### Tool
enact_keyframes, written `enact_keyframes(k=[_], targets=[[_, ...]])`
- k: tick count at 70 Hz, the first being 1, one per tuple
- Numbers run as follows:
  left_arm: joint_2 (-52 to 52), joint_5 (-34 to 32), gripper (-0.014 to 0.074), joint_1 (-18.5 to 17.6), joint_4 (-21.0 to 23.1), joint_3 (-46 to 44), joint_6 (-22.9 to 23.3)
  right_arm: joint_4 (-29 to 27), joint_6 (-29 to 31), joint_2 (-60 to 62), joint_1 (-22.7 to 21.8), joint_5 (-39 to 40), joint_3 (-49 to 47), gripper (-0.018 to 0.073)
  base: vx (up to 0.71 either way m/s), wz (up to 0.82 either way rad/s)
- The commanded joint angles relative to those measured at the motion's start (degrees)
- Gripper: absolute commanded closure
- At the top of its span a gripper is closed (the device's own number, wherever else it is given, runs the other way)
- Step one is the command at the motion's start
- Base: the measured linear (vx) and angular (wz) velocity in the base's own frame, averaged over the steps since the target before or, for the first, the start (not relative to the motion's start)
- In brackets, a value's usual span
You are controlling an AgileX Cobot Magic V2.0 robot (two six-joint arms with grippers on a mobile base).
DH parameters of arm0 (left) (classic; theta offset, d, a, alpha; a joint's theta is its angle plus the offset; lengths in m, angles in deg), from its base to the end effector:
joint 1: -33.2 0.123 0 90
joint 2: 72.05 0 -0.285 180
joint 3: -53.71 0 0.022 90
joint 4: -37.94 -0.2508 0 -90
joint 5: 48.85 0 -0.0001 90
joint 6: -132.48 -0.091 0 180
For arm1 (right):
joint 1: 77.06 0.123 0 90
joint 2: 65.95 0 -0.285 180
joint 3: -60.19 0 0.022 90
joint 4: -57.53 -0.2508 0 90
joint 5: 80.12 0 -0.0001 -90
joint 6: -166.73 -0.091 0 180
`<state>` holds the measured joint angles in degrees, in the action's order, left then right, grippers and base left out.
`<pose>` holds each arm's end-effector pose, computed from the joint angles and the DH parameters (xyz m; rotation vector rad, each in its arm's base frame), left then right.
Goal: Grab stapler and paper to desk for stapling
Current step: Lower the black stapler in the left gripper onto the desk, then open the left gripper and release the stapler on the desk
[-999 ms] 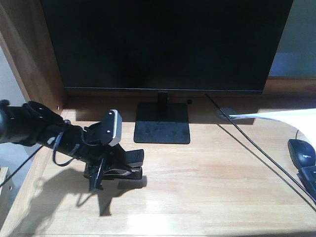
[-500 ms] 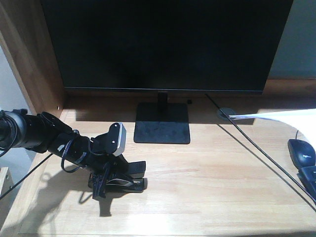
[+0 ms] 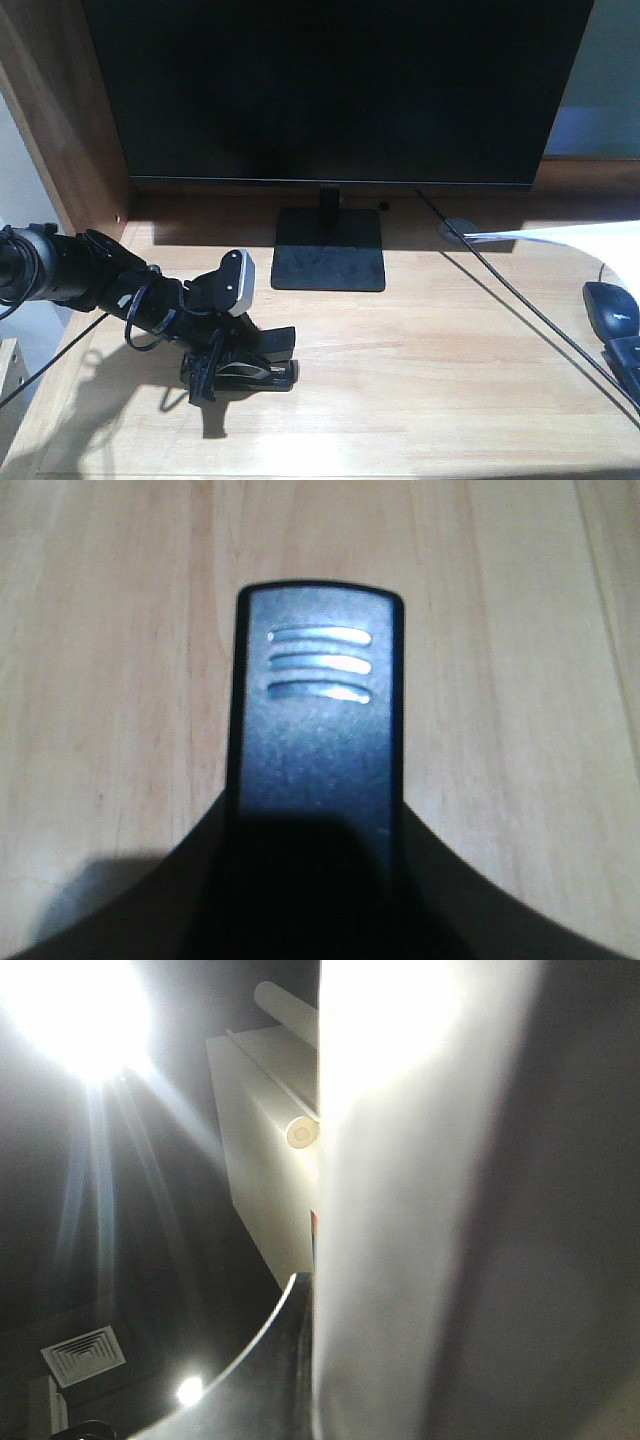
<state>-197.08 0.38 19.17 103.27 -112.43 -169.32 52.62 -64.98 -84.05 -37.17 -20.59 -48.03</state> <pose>0.3364 -0.1487 0.1182 1.7078 1.7973 -0.7362 0.0242 0.0115 0.3123 0.1537 0.5781 1.5794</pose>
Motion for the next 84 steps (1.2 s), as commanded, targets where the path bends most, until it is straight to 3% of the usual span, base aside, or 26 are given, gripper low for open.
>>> enact_keyframes(k=[1,38,50,71,84], targets=[[2.8,3.1,0.0512,-0.1,3.2,-1.6,-0.7,0.9,0.6,-0.7,0.1,1.7,-1.4,0.0566,0.00,0.00],[2.9,3.1,0.0111,-0.1,3.3,-1.6,-0.6,0.9,0.6,-0.7,0.1,1.7,-1.4,0.0566,0.00,0.00],[3.4,2.7,0.0015,-0.1,3.2,-2.0,3.8,0.9,0.6,-0.7,0.1,1.7,-1.4,0.0566,0.00,0.00],[8.6,3.1,0.0022,1.6,1.0,-2.0,7.4,0.9,0.6,-0.7,0.1,1.7,-1.4,0.0566,0.00,0.00],[13.0,3.2,0.0072,3.2,0.2,-2.0,14.6,0.9,0.6,-0.7,0.1,1.6,-1.4,0.0566,0.00,0.00]])
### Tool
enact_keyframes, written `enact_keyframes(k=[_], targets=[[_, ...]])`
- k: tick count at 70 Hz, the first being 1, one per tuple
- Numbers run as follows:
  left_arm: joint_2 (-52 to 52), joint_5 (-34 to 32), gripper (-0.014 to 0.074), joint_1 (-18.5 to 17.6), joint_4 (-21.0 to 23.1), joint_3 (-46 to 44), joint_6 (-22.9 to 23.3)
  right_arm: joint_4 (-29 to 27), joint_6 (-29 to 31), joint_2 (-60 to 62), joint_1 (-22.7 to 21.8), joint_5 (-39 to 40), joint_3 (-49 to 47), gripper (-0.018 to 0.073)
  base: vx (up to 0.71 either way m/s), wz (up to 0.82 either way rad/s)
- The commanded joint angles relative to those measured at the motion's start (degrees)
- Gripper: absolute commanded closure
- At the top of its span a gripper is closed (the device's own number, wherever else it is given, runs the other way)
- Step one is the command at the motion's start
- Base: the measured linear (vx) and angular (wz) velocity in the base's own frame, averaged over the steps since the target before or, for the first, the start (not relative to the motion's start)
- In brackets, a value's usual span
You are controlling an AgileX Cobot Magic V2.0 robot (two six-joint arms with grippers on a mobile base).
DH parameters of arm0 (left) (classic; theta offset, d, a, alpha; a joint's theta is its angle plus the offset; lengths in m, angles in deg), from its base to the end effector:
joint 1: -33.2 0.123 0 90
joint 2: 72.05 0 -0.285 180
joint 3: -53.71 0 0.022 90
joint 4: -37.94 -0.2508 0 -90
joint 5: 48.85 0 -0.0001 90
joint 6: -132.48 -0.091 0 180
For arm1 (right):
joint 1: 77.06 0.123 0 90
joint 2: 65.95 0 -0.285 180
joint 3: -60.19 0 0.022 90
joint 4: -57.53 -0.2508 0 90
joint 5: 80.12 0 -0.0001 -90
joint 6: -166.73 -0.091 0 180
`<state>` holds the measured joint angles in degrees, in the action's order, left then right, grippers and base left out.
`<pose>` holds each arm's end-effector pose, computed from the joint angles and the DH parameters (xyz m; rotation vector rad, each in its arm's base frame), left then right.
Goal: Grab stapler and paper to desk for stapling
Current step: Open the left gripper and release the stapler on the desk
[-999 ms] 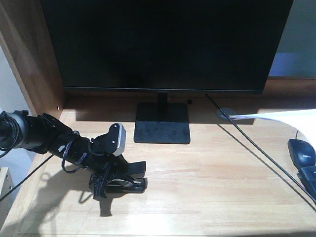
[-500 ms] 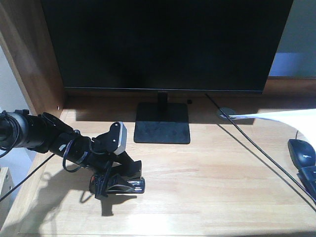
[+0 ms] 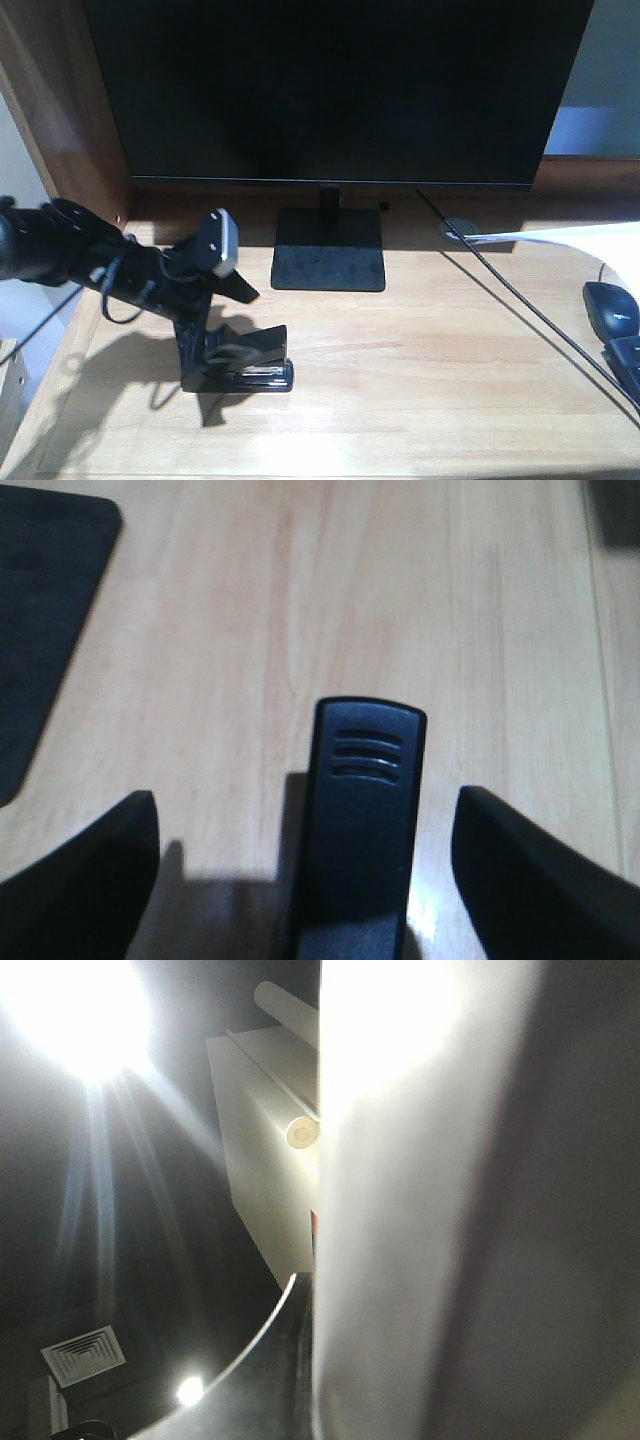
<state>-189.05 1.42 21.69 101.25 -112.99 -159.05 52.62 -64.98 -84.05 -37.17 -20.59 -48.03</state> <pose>0.3391 -0.1329 0.1699 1.5549 1.8600 -0.6925 0.0242 0.0115 0.3123 0.1537 0.5781 1.5794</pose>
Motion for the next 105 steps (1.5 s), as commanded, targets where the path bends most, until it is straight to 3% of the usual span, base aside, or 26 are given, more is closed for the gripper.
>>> enact_keyframes(k=[1,24,53,105], targets=[[5.3,2.1,0.0077,0.7,2.2,-1.4,4.7,0.9,0.6,-0.7,0.1,1.6,-1.4,0.0566,0.00,0.00],[9.8,2.1,0.0231,0.8,2.2,-1.4,6.0,0.9,0.6,-0.7,0.1,1.6,-1.4,0.0566,0.00,0.00],[9.8,6.3,0.0603,0.7,2.1,-1.4,6.0,0.9,0.6,-0.7,0.1,1.6,-1.4,0.0566,0.00,0.00],[3.3,3.8,0.0604,-1.5,2.2,-1.4,3.4,0.9,0.6,-0.7,0.1,1.6,-1.4,0.0566,0.00,0.00]])
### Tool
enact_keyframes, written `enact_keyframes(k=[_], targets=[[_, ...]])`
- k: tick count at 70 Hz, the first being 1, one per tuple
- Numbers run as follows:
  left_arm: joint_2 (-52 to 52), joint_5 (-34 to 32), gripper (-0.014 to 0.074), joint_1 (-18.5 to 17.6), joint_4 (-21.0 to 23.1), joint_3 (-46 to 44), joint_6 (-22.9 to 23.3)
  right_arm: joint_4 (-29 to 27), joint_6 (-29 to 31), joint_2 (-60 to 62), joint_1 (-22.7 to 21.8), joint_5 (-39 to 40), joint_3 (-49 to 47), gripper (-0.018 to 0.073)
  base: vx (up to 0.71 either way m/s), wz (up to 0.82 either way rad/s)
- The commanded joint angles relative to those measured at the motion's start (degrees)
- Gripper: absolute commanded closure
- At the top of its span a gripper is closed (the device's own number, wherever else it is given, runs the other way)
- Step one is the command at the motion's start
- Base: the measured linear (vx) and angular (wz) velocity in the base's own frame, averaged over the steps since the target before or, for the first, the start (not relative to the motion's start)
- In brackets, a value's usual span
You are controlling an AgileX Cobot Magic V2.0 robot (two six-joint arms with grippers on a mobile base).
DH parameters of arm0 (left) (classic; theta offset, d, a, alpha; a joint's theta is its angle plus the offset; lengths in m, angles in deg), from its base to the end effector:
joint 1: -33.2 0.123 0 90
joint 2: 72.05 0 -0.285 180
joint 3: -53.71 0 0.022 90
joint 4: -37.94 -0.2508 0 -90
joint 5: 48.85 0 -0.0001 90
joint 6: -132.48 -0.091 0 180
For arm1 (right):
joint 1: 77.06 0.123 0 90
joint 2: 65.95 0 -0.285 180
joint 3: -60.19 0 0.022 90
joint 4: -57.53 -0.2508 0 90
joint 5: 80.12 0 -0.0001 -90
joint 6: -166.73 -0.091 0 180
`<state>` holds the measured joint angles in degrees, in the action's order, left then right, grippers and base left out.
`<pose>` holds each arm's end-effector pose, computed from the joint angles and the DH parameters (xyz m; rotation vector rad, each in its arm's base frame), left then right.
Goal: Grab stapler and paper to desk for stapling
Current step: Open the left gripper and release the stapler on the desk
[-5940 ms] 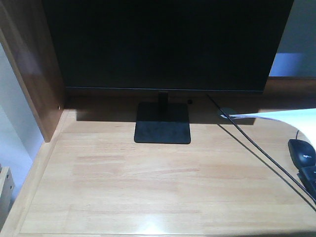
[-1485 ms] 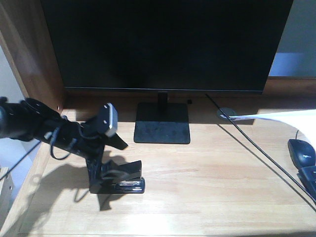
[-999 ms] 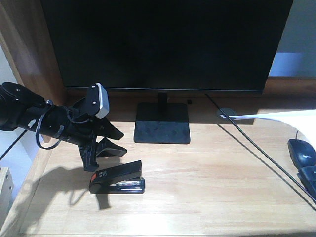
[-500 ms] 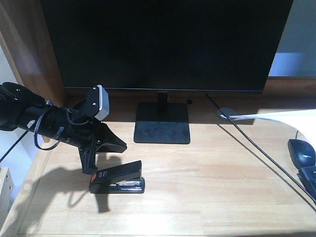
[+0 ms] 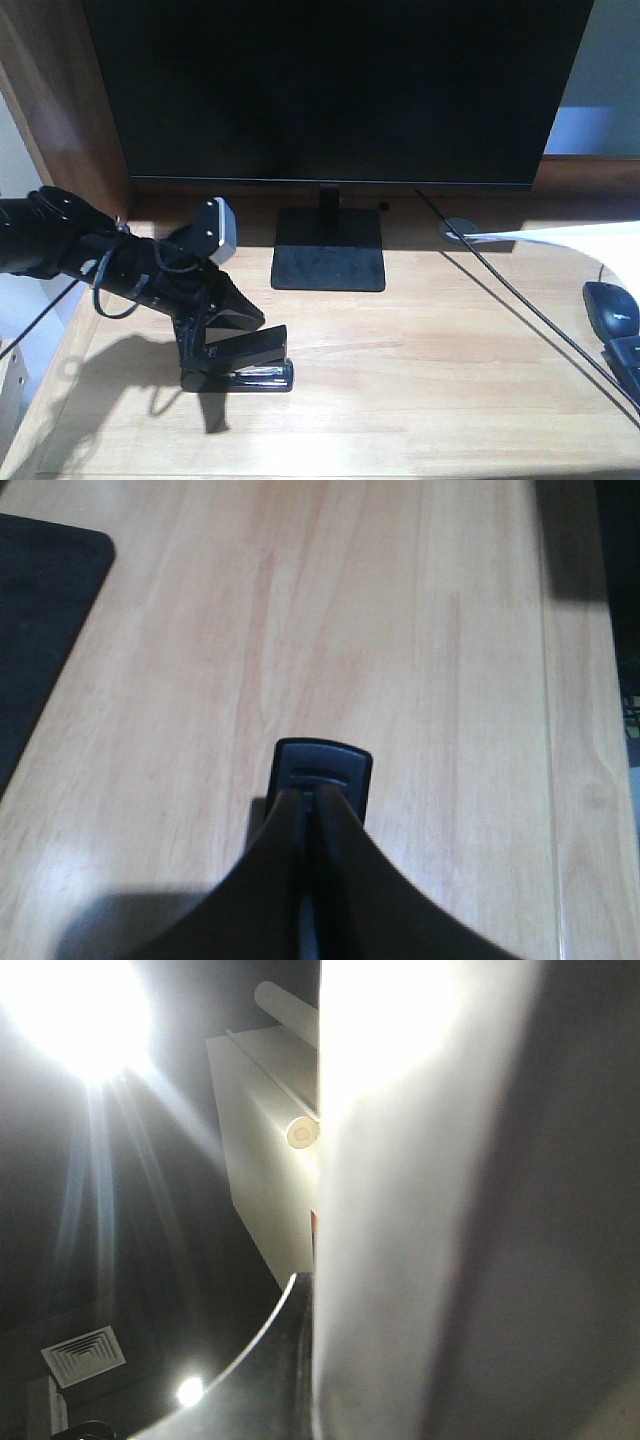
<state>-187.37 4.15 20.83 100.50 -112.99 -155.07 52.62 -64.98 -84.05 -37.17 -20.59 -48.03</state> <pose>0.3313 -0.1388 0.1810 1.5448 1.8719 -0.7601 0.0242 0.0115 0.3123 0.1537 0.5781 1.5794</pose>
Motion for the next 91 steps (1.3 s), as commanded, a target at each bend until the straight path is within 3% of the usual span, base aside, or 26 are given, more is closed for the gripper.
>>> enact_keyframes(k=[1,91], targets=[[1.6,1.0,0.0604,-0.7,2.9,-1.4,-0.6,0.9,0.6,-0.7,0.1,1.6,-1.4,0.0566,0.00,0.00],[0.2,0.2,0.0603,-0.7,2.9,-1.4,-0.5,0.9,0.6,-0.7,0.1,1.6,-1.4,0.0566,0.00,0.00]])
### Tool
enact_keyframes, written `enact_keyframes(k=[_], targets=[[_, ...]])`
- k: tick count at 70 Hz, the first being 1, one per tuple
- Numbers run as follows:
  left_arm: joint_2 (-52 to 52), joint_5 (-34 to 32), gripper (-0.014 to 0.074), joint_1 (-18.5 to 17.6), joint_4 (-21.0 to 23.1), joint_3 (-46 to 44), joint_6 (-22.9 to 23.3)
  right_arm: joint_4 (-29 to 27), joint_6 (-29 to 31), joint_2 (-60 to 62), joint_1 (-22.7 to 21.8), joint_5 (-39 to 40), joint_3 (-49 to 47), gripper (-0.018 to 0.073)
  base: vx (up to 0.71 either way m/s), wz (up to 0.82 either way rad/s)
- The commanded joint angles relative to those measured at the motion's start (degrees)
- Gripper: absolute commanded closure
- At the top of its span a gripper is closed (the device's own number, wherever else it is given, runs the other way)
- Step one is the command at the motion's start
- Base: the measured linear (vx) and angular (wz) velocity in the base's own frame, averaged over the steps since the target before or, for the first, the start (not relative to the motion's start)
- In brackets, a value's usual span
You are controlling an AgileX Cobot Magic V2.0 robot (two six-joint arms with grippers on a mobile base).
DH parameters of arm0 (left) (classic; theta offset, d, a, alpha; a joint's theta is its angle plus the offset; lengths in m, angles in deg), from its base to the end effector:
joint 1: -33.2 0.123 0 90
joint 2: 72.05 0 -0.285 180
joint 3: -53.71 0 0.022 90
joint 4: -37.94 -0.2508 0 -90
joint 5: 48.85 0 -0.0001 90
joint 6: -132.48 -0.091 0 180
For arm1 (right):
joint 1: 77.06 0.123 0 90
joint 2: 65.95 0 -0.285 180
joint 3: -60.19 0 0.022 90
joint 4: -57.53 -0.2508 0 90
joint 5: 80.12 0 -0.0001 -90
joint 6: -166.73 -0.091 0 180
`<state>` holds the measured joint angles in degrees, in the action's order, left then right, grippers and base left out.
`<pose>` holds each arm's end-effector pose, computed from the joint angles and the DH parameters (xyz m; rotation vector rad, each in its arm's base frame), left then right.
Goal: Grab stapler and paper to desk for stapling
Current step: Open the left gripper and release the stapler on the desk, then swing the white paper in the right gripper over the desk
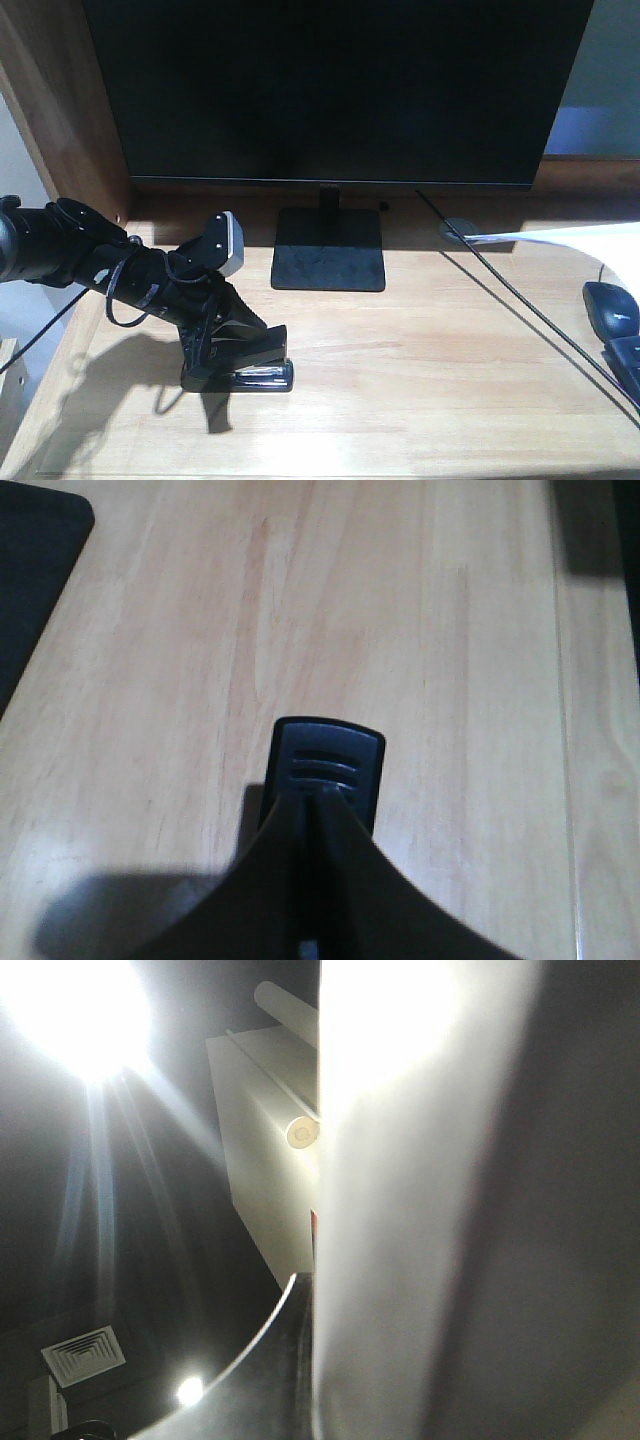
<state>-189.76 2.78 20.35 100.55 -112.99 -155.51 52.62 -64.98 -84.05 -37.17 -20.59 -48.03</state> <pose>0.3342 -0.1413 0.1655 1.5512 1.9026 -0.7615 0.0242 0.0115 0.3123 0.1537 0.5781 1.5794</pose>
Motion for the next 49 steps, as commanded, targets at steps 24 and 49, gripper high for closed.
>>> enact_keyframes(k=[24,49], targets=[[2.6,1.6,0.0603,-0.2,2.9,-1.4,-0.1,0.9,0.6,-0.7,0.1,1.6,-1.4,0.0566,0.00,0.00],[2.6,1.6,0.0603,-0.2,2.9,-1.4,-0.1,-2.1,0.9,-0.7,0.1,0.5,-1.4,0.0566,0.00,0.00]])
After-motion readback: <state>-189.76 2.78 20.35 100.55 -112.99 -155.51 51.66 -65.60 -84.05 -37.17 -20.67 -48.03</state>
